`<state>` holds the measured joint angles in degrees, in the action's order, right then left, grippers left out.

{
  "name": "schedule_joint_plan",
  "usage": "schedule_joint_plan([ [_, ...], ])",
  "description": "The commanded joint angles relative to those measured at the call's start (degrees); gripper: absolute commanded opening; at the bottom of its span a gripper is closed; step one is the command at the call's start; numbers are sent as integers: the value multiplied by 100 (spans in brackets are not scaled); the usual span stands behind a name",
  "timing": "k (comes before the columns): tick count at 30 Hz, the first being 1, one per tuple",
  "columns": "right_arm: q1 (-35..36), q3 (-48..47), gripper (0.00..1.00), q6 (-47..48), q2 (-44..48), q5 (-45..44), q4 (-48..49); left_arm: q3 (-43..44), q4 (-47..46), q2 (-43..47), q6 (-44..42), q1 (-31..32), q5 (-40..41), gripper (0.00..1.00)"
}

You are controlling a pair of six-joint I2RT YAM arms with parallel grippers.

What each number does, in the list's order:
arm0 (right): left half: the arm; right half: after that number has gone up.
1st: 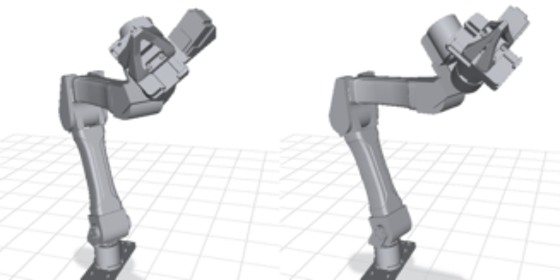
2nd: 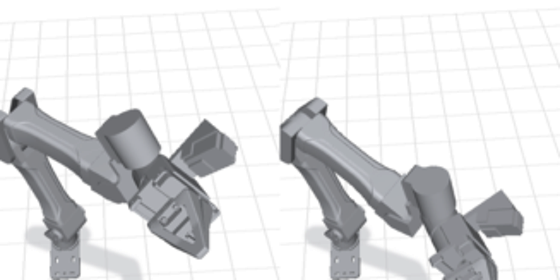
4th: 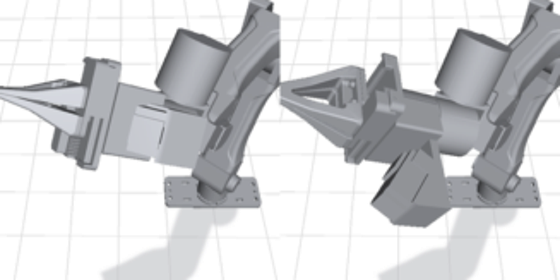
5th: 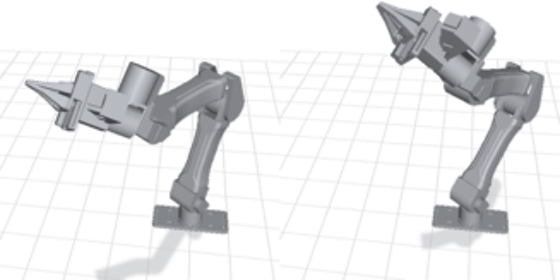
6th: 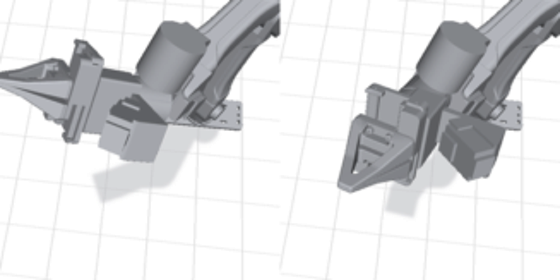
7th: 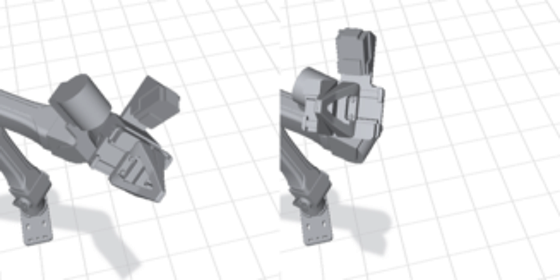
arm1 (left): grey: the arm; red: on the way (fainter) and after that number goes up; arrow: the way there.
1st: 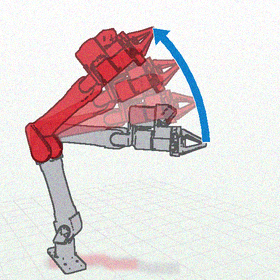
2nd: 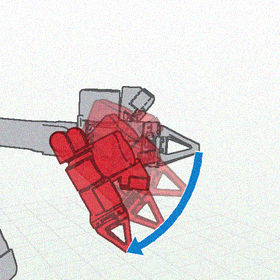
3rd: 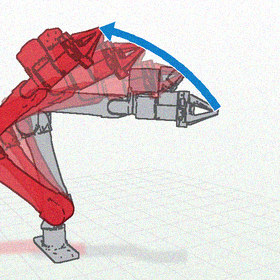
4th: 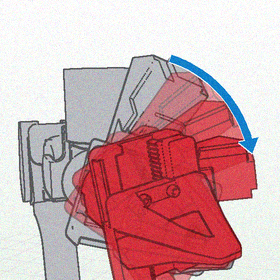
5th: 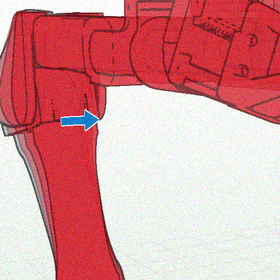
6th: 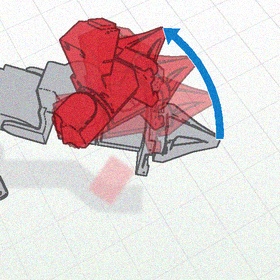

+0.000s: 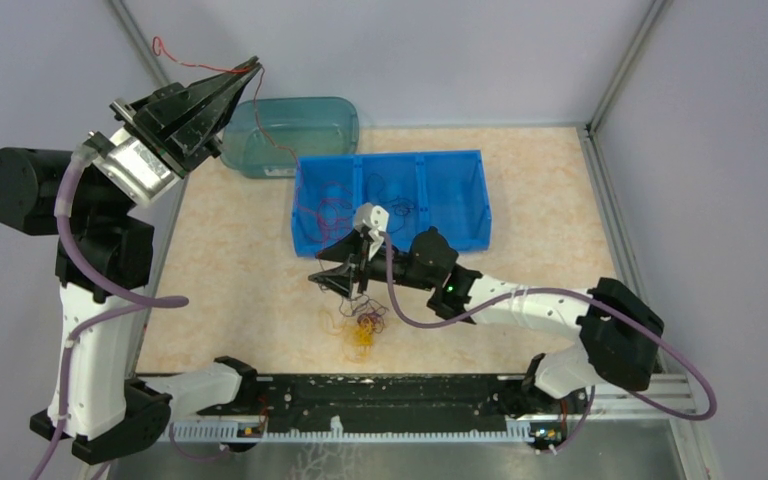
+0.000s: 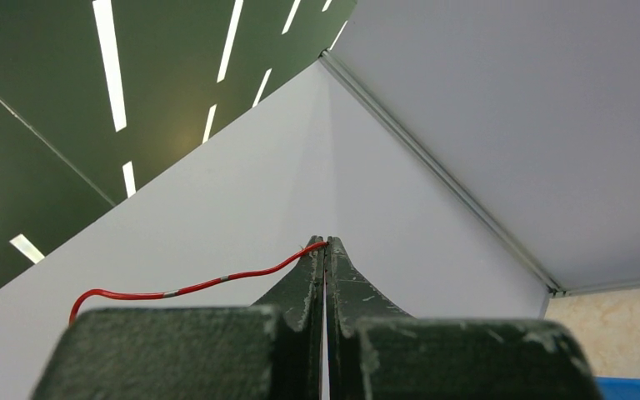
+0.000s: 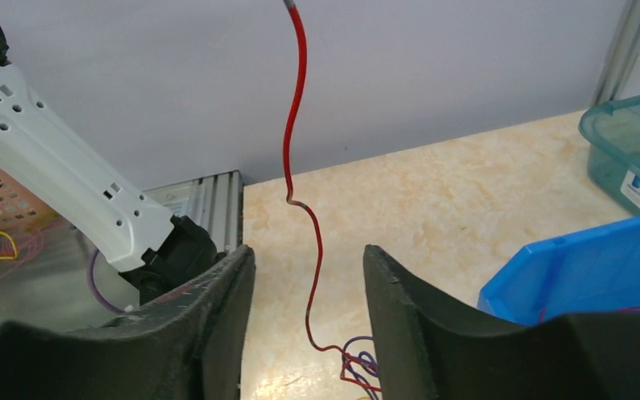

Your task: Untangle the cables

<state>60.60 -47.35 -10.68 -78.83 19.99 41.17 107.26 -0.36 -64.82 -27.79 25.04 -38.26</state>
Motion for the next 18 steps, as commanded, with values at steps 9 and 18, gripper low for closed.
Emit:
schedule_joint_plan([
  [9,50,462,34,-785,-1067,-119,1646,703,-372,-241,51,36,60,0],
  [18,49,1048,29,-969,-1540,-519,2261,1141,-638,-394,-162,36,289,0],
])
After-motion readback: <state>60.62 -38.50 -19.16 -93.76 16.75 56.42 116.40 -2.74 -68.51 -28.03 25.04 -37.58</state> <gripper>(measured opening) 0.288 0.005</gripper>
